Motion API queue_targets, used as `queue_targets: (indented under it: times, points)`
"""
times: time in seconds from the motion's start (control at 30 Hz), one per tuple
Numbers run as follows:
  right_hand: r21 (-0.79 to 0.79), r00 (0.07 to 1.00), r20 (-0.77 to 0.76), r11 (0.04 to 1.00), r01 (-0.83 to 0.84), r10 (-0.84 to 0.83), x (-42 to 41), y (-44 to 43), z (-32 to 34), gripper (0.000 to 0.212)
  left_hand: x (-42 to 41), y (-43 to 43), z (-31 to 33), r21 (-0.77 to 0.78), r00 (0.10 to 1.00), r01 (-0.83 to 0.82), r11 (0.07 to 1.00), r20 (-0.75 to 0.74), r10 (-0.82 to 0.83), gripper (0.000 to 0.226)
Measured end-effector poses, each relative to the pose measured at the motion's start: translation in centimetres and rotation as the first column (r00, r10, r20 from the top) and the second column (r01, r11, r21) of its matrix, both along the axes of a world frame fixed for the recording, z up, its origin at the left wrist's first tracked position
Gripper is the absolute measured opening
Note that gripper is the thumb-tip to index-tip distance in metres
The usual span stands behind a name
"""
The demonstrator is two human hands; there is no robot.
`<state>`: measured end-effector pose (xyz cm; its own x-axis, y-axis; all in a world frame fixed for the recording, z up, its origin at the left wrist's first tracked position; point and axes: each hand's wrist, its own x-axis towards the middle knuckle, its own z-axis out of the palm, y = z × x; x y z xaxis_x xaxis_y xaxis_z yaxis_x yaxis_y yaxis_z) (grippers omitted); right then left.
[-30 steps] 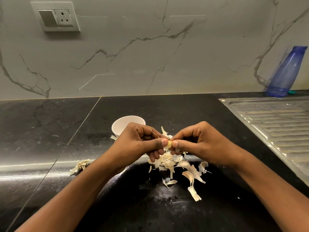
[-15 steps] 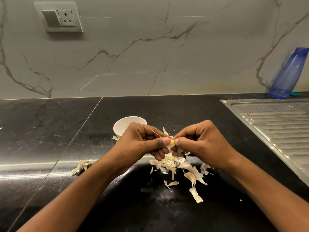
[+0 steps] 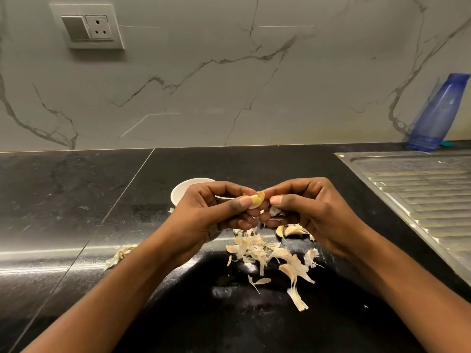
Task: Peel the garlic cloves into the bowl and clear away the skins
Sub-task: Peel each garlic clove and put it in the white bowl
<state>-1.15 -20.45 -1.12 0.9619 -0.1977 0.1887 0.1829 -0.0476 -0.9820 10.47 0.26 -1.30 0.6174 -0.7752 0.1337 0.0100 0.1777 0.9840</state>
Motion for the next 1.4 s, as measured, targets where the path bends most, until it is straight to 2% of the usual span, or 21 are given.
queue_targets:
  times: [0.17, 0.3, 0.37, 0.47, 0.57, 0.67, 0.8, 1.17, 1.4]
  points:
    - [-0.070, 1.000, 0.005, 0.998, 0.007, -0.007, 0.0, 0.3, -0.1, 0.028, 0.1, 0.0, -0.2, 0.019, 1.000, 0.011, 1.000, 0.013, -0.011, 0.022]
    - [-0.087, 0.999, -0.007, 0.996, 0.034, -0.035, 0.2, 0.3, -0.2, 0.024, 0.3, -0.3, -0.5, 0.058, 0.992, -0.029, 0.998, 0.124, 0.022, 0.020]
    - [-0.100, 0.999, -0.010, 0.994, 0.044, -0.046, 0.2, 0.2, -0.2, 0.025, 0.3, -0.3, -0.6, 0.068, 0.971, -0.090, 0.994, 0.228, 0.072, 0.017]
    - [-0.178, 0.999, -0.015, 0.983, 0.042, -0.046, 0.3, 0.1, -0.4, 0.025, 0.6, -0.3, -0.9, 0.074, 0.878, -0.202, 0.977, 0.455, 0.147, 0.015]
    - [-0.270, 0.999, -0.017, 0.962, 0.026, -0.031, 0.6, 0.1, -0.7, 0.019, 0.8, -0.3, -1.4, 0.055, 0.791, -0.239, 0.969, 0.590, 0.162, 0.013]
    - [-0.339, 0.999, -0.011, 0.940, 0.027, -0.033, 0.7, 0.0, -0.9, 0.016, 0.7, -0.3, -1.6, 0.067, 0.838, -0.184, 0.981, 0.531, 0.121, 0.020]
    - [-0.338, 0.999, 0.000, 0.941, 0.032, -0.034, 0.9, -0.2, -1.2, 0.015, 0.6, -0.4, -1.7, 0.066, 0.889, -0.132, 0.989, 0.449, 0.088, 0.027]
    - [-0.344, 1.000, 0.010, 0.939, 0.026, -0.024, 1.3, -0.2, -1.4, 0.016, 0.3, -0.5, -1.3, 0.059, 0.912, -0.154, 0.986, 0.392, 0.119, 0.021]
    - [-0.395, 0.999, 0.033, 0.917, 0.052, -0.042, 1.1, -0.1, -1.3, 0.022, -0.2, -0.8, -1.4, 0.063, 0.933, -0.133, 0.989, 0.346, 0.103, 0.030]
